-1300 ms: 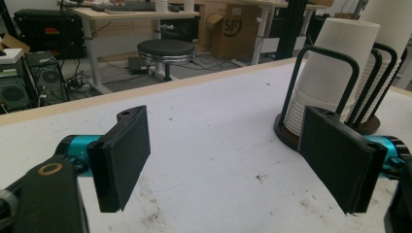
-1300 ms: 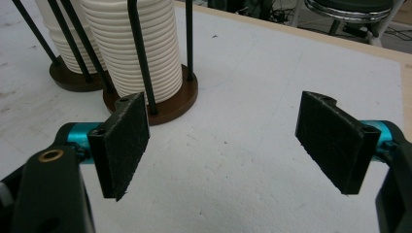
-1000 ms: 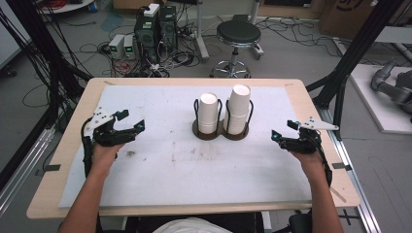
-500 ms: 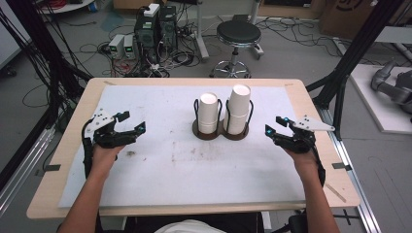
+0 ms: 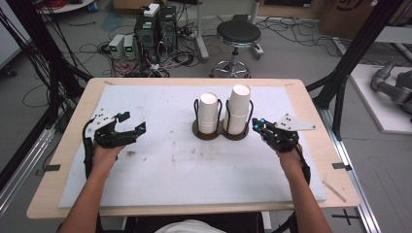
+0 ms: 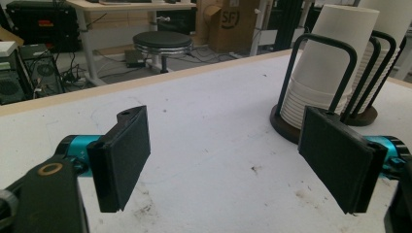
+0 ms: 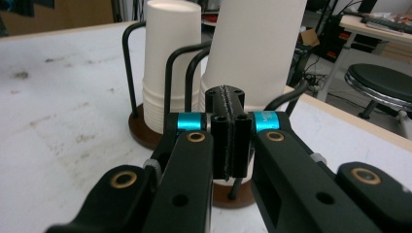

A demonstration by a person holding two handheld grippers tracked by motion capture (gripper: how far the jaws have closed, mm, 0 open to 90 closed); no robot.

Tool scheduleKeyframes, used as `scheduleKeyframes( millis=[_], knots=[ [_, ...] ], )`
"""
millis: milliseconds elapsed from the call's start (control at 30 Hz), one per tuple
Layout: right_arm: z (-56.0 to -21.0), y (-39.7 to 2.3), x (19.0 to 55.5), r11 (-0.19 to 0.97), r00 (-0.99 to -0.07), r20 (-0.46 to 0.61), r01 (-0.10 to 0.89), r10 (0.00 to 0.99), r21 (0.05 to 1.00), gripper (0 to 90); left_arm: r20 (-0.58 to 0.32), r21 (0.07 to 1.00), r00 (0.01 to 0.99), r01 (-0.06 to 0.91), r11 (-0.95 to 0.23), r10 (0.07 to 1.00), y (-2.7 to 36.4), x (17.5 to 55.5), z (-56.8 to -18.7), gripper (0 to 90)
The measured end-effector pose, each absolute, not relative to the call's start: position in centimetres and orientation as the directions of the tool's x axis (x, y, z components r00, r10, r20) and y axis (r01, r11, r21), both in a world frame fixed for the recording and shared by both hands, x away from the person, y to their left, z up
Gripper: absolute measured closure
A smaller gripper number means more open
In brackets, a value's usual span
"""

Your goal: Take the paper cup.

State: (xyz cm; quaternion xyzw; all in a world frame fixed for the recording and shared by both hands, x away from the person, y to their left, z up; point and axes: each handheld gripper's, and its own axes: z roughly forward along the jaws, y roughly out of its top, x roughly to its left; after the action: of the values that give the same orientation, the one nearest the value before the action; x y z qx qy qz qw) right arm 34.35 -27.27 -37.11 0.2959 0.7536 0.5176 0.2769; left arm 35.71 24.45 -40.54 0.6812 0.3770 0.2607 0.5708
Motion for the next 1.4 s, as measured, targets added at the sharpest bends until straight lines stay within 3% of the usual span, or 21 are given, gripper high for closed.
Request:
scheduleKeyframes(
  millis=[800, 1233, 1400],
  knots=[
    [-37.8, -19.8, 36.8, 0.292, -0.753, -0.021, 0.229, 0.657, 0.929, 90.0, -0.072, 0.973, 0.587, 0.220, -0.073, 0.807, 24.2, 35.7, -40.6, 19.3],
    [-40.9, -16.0, 37.6, 0.353, -0.728, -0.027, 0.299, 0.685, 0.886, 90.0, -0.076, 0.971, 0.591, 0.227, -0.075, 0.803, 24.1, 35.8, -40.7, 19.4],
    [-41.9, -15.2, 38.0, 0.317, -0.692, 0.006, 0.338, 0.722, 0.886, 90.0, -0.079, 0.970, 0.593, 0.230, -0.075, 0.801, 24.0, 35.8, -40.8, 19.5]
  ],
)
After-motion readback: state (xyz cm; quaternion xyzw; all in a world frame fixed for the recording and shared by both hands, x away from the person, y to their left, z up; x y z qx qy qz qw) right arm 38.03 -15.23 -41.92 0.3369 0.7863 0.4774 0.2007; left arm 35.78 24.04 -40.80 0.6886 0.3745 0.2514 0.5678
